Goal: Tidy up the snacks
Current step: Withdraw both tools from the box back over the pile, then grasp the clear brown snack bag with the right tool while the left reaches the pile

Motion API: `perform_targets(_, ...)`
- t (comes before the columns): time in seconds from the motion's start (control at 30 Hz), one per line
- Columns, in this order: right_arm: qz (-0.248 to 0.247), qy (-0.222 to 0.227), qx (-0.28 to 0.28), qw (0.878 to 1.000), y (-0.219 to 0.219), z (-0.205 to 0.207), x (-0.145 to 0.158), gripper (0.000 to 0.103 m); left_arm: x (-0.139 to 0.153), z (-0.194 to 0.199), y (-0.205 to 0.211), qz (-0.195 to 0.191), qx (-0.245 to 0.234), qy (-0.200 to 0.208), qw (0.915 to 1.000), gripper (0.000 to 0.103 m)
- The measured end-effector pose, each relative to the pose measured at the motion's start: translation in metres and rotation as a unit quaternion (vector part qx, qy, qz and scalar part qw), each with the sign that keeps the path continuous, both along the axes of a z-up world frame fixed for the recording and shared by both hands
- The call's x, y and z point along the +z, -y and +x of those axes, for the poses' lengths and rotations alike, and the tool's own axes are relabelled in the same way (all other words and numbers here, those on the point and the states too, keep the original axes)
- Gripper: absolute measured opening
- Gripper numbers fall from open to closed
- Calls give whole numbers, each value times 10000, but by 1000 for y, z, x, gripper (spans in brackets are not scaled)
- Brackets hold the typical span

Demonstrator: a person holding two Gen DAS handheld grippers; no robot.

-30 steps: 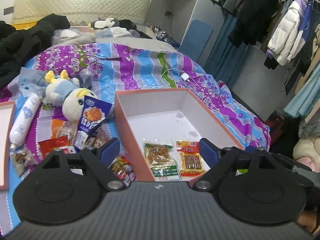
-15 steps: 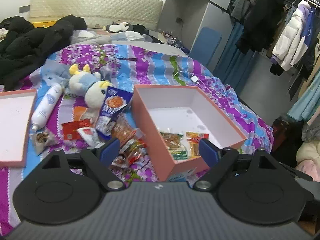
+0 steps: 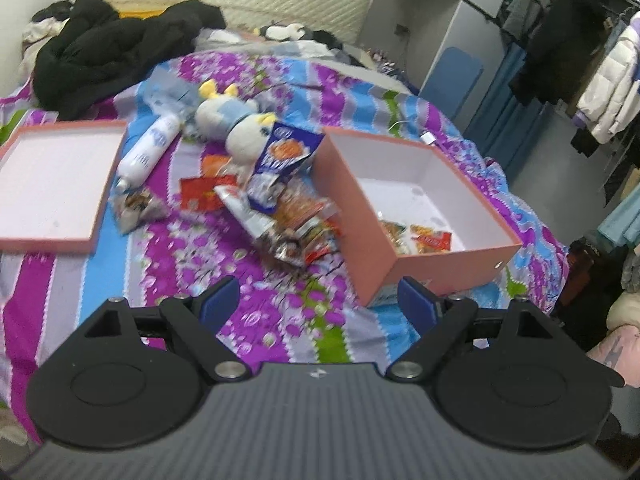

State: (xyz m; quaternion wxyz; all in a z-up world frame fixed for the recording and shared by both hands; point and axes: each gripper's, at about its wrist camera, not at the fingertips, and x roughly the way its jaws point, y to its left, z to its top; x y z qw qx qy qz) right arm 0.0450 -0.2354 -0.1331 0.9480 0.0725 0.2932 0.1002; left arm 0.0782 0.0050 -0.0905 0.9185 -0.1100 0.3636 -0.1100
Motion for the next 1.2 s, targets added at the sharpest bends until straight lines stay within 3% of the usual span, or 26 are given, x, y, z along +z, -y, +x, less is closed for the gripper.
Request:
perform_targets(0.2, -134, -3, 62, 9999, -10, 9, -5, 60, -12, 4, -17, -35, 196, -111, 9997, 89)
perform_targets(0.37, -508, 216, 222, 9982, -26, 14, -11, 61, -20, 18, -26, -42, 284, -170, 9994, 89)
perform_targets(0.73, -955, 175, 604, 9934, -62, 45, -29, 60, -50, 57, -43, -64, 390, -374, 9985, 89)
perform_targets(1.2, -2050, 334, 1134, 9716, -115, 98, -61, 58, -96, 151, -78, -570, 535, -580, 9953, 87)
